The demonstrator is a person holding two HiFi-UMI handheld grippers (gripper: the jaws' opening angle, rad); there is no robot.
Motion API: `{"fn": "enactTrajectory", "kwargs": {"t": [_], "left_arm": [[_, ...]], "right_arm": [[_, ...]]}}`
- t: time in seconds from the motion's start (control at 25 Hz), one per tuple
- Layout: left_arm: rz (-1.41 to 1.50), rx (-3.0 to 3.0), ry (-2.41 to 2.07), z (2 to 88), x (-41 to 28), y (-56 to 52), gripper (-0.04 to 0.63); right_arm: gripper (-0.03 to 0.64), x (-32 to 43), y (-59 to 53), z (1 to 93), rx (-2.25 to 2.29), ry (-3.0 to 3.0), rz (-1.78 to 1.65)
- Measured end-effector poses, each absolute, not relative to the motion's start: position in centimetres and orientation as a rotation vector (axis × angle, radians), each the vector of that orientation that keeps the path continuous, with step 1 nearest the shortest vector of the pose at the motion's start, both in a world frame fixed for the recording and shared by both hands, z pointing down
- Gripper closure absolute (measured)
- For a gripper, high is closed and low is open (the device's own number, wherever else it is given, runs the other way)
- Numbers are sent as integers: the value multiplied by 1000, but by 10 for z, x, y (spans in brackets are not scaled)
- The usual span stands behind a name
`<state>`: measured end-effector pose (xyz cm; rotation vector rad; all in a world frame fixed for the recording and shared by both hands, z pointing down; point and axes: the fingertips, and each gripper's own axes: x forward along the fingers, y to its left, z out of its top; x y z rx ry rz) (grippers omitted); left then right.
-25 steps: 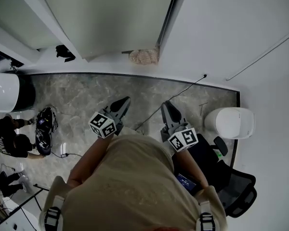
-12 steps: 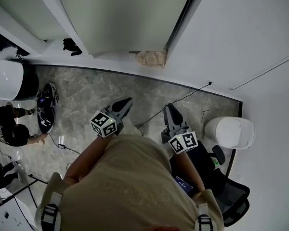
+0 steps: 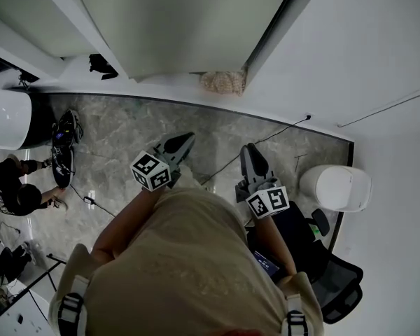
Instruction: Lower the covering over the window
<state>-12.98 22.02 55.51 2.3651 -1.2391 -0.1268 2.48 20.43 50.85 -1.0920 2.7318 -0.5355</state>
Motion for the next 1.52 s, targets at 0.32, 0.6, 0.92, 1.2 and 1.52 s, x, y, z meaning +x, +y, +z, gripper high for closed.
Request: {"fn": "enactTrajectory", "kwargs": {"t": [0.32, 0.6, 0.92, 1.2, 1.52], "left_arm": [[-123, 2393, -1186, 549, -176, 177, 577], [-130, 2407, -1131, 557, -201, 155, 578], [-129, 2417, -1107, 569, -238, 139, 577], [-130, 2437, -1091, 563, -249, 144, 578], [-117, 2440, -1058, 574, -248, 149, 578]], "right_arm": [[569, -20, 171, 502, -1145, 2719, -525], [569, -50, 152, 508, -1193, 2717, -518], [569, -91, 141, 520, -1202, 2725, -495], [569, -104, 138, 515, -1213, 2719, -474], [569, -111, 142, 528, -1225, 2759, -458]]}}
